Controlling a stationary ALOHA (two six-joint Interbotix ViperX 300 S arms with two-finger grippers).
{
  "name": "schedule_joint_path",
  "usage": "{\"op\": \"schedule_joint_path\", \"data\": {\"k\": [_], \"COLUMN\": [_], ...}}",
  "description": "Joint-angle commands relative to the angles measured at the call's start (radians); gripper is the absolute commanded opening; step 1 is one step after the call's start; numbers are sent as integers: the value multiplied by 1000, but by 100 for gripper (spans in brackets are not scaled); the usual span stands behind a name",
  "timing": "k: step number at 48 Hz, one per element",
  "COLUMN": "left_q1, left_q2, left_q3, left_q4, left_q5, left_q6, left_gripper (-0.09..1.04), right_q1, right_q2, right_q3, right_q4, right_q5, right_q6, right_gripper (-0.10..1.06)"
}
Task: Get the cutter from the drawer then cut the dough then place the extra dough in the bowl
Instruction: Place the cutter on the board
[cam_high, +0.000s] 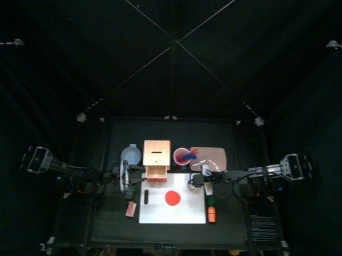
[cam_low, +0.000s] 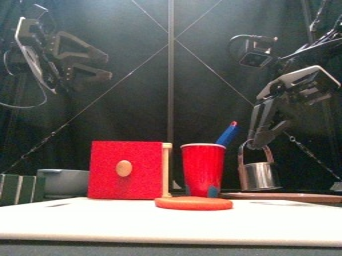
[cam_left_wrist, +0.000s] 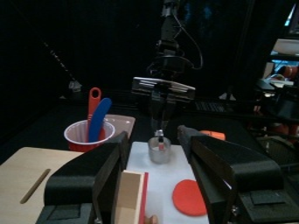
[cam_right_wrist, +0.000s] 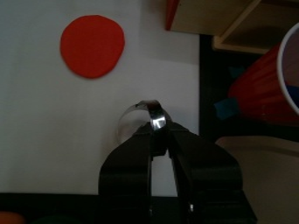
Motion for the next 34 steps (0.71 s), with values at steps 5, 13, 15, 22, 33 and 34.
{"op": "schedule_joint_path", "data": {"k": [5, 13, 15, 22, 33, 34], "left_q1": [20, 37, 40, 44, 80, 92], "left_q2": [0, 0, 0, 0, 0, 0], "left_q3": [-21, -26, -26, -28, -43, -52], "left_q4": [0, 0, 0, 0, -2, -6], "left_q5": [-8, -8, -8, -8, -8, -8], "left_q6": [5, 5, 5, 5, 2, 2], "left_gripper": [86, 86, 86, 86, 86, 86], "right_q1": [-3, -3, -2, -3, 5, 5], "right_q2": [-5, 15, 20, 34, 37, 35], "right_q3": [2, 11, 11, 6, -9, -14], "right_q4": [-3, 8, 11, 44, 63, 61], "right_q5": [-18, -38, -44, -48, -48, -48], "right_q6": [0, 0, 2, 2, 0, 0], "right_gripper": [52, 59, 60, 65, 67, 67]}}
